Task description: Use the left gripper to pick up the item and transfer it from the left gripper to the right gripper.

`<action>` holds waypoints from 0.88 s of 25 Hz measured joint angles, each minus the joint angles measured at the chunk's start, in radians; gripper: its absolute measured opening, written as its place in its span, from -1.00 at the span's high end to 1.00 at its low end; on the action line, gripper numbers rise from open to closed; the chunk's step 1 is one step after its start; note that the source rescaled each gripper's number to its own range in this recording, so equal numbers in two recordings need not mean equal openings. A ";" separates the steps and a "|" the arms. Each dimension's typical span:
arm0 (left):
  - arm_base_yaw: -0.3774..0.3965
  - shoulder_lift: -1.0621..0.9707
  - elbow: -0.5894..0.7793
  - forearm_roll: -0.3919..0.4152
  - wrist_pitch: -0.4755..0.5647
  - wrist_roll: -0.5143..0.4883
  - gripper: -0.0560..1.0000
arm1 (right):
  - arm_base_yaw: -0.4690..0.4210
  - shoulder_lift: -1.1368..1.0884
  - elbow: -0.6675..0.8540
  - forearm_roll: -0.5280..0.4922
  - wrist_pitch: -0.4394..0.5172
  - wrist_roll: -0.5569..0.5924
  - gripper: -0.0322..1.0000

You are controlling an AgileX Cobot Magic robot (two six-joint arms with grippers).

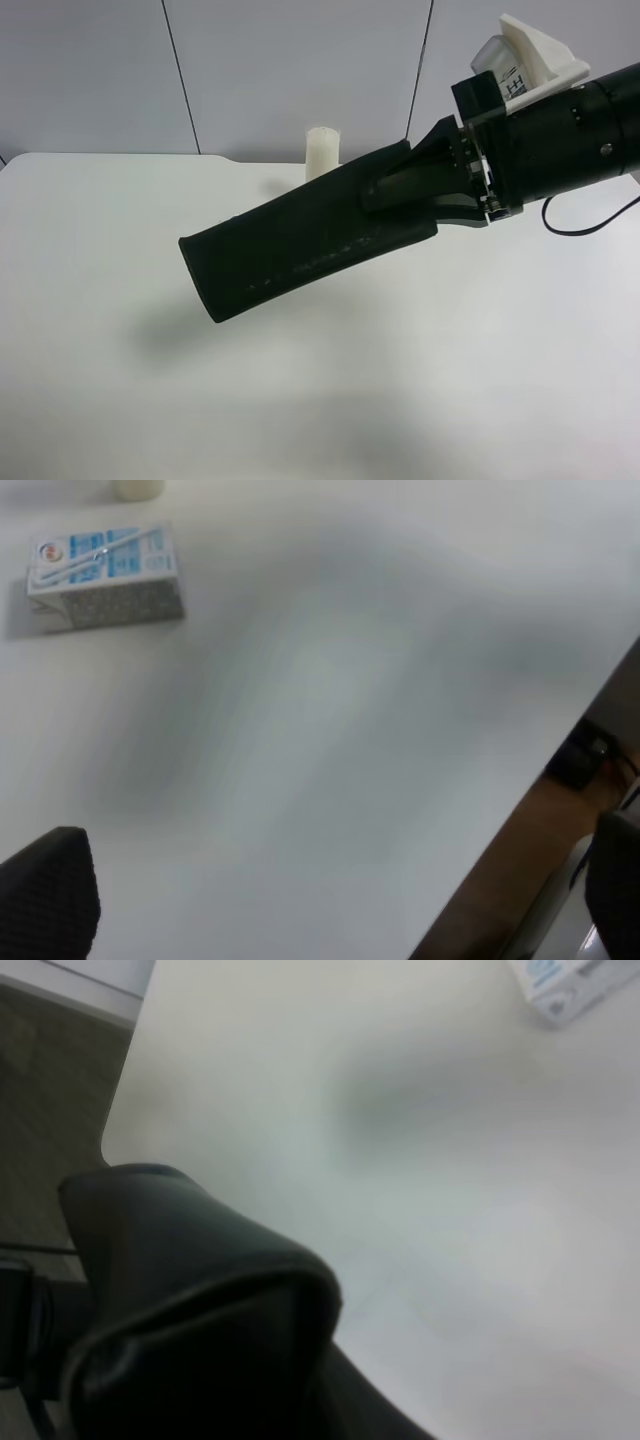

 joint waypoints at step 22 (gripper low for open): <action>0.483 0.000 0.000 -0.004 -0.010 0.008 -0.98 | 0.000 0.002 -0.015 -0.260 -0.026 0.095 0.93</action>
